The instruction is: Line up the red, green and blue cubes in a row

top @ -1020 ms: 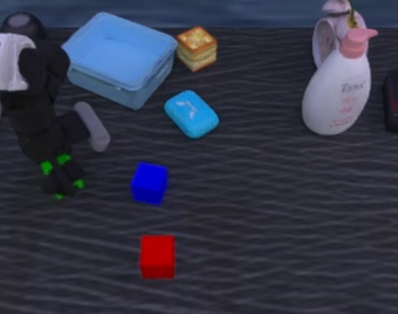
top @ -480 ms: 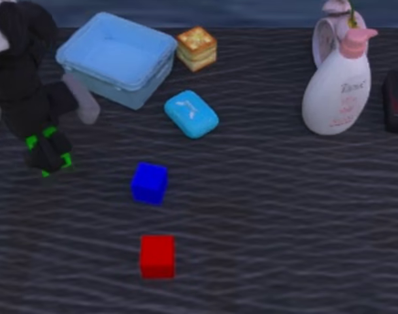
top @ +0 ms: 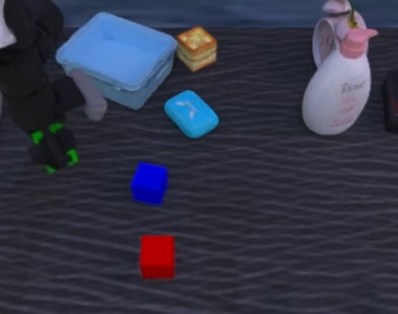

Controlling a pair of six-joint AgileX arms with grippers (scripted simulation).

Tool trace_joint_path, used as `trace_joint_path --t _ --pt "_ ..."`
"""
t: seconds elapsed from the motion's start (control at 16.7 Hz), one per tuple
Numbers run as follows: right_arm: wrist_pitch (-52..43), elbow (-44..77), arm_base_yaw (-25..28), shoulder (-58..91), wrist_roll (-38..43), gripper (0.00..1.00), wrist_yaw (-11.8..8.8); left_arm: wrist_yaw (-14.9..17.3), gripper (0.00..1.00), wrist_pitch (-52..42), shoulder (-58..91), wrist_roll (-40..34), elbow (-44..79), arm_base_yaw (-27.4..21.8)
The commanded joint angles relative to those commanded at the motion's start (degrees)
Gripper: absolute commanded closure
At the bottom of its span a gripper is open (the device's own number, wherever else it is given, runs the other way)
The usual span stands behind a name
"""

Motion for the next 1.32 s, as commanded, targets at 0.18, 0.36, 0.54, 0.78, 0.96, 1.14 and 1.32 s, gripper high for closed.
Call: trace_joint_path --t 0.18,0.36,0.54,0.78,0.96,1.14,1.32 --pt "0.00 0.00 0.00 0.00 0.00 0.00 0.00 -0.05 1.00 -0.79 -0.33 -1.58 0.23 -7.55" --pt "0.00 0.00 0.00 0.00 0.00 0.00 0.00 -0.10 1.00 -1.77 -1.12 -4.01 -0.03 -19.77" --pt "0.00 0.00 0.00 0.00 0.00 0.00 0.00 -0.16 1.00 -2.60 -2.16 -6.49 -0.35 -31.30" --pt "0.00 0.00 0.00 0.00 0.00 0.00 0.00 -0.39 1.00 -2.73 -3.78 -8.71 -0.77 -38.58" --pt "0.00 0.00 0.00 0.00 0.00 0.00 0.00 -0.40 1.00 -2.72 -3.88 -8.81 -0.79 -38.86" --pt "0.00 0.00 0.00 0.00 0.00 0.00 0.00 -0.34 1.00 -1.70 -3.30 -8.67 -1.40 -38.70" --pt "0.00 0.00 0.00 0.00 0.00 0.00 0.00 -0.29 1.00 4.03 -1.35 -8.83 -4.78 -38.75"
